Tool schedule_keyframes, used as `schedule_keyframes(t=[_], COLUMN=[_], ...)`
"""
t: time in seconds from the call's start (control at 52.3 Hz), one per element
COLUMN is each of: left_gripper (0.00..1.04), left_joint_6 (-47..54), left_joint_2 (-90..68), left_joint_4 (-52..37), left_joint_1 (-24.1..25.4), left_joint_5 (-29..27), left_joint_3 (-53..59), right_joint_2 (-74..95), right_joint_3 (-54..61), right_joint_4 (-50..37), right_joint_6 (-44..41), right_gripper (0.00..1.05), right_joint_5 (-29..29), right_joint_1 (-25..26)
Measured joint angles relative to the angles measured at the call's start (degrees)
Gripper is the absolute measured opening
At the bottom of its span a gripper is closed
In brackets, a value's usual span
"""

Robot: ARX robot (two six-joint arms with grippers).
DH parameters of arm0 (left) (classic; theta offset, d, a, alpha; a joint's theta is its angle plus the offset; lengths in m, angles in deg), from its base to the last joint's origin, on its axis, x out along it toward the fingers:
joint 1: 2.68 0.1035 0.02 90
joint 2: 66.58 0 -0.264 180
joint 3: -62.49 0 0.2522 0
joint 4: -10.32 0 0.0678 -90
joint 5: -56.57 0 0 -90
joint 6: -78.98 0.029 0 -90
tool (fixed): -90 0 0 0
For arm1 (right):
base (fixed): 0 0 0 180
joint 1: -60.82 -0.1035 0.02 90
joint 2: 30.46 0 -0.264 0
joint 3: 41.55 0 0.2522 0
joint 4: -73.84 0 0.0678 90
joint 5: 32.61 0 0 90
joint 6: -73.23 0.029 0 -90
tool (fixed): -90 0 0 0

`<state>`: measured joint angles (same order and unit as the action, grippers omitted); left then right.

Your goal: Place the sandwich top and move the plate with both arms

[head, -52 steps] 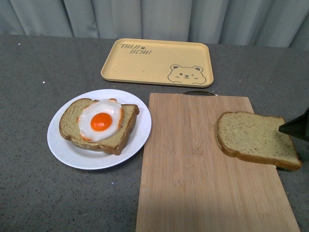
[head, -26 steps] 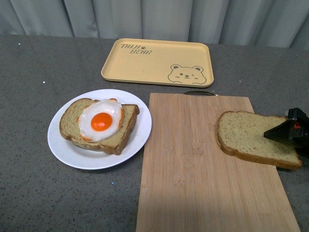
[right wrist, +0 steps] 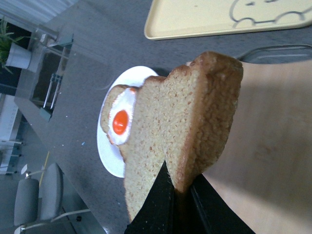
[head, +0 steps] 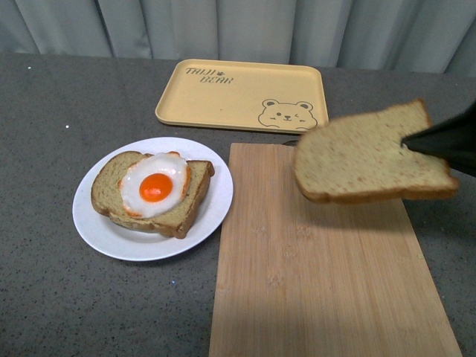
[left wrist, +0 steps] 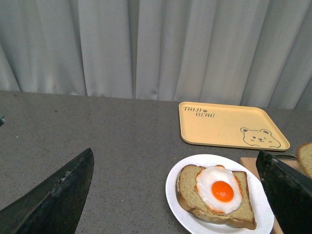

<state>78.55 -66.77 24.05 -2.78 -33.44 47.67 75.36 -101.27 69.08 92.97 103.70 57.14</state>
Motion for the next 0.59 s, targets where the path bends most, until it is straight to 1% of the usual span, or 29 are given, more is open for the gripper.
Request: schedule_keyframes(t=[0.096,0.249,0.325,0.459,0.516,0.593], left_gripper=[0.98,0.98,0.98,0.98,0.98,0.98], left_joint_6=[0.0,0.0,0.0,0.0,0.0,0.0], left_joint_2=[0.0,0.0,0.0,0.0,0.0,0.0], left_joint_4=[0.0,0.0,0.0,0.0,0.0,0.0], left_joint_1=[0.0,0.0,0.0,0.0,0.0,0.0], left_joint_5=[0.0,0.0,0.0,0.0,0.0,0.0], left_joint_3=[0.0,0.0,0.0,0.0,0.0,0.0], right_joint_2=[3.02,8.68,11.32,16.85,19.63,21.59], right_joint_3=[-2.43,-5.95,-7.69,-11.47,-13.53,-14.99], right_joint_4=[-4.7,-13.62,-15.93,-17.81,-17.81,-17.79], right_joint_6=[4.98,14.93,18.99,24.48,26.12,27.1], right_gripper=[0.03,0.03,0.03,0.03,0.03,0.03], right_joint_5=[-0.7,-4.2,-5.01,-6.58,-7.5,-8.04], right_joint_1=[-4.42,-11.39,-14.69,-20.5,-22.08,-22.71])
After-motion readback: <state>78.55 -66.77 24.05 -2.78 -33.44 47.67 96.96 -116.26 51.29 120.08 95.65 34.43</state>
